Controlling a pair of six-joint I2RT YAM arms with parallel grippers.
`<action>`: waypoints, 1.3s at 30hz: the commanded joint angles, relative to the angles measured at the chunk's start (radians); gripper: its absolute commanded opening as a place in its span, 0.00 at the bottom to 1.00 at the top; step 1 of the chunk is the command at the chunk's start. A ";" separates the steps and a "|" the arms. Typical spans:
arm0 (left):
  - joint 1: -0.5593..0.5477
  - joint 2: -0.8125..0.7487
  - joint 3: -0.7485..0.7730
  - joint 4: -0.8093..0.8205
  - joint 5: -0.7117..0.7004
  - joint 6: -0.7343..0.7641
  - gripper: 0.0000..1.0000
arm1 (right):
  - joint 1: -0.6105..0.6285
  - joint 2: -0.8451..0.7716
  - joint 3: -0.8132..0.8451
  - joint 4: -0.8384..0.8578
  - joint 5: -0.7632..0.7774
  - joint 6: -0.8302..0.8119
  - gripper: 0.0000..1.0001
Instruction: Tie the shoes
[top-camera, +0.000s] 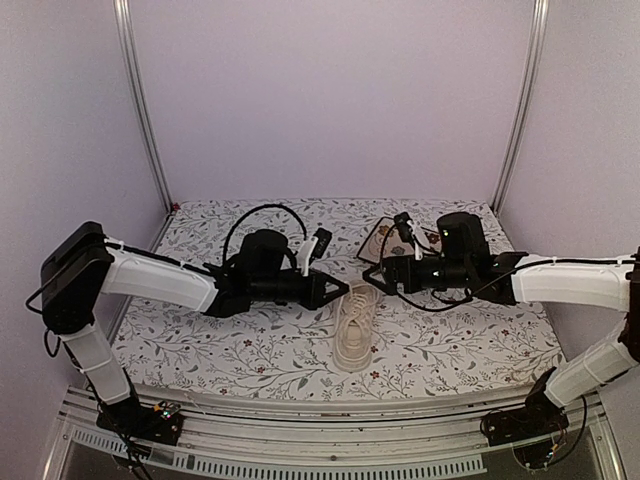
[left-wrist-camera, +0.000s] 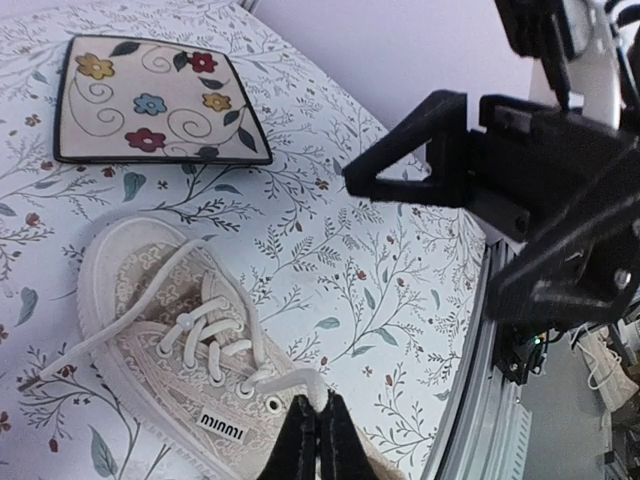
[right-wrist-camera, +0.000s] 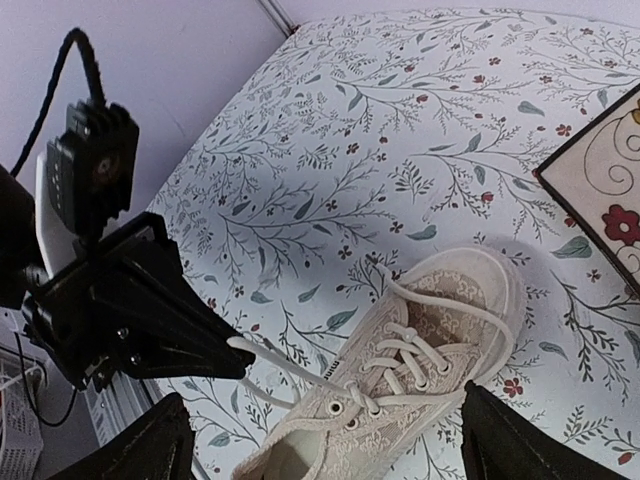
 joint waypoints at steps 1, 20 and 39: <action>0.011 0.027 0.031 0.004 0.050 -0.041 0.00 | 0.054 0.009 -0.038 0.128 0.048 -0.078 0.94; 0.026 0.037 0.068 -0.049 0.073 -0.060 0.00 | 0.219 0.276 0.086 0.149 0.300 -0.191 0.82; 0.028 0.053 0.083 -0.073 0.070 -0.045 0.00 | 0.244 0.281 0.070 0.179 0.444 -0.055 0.10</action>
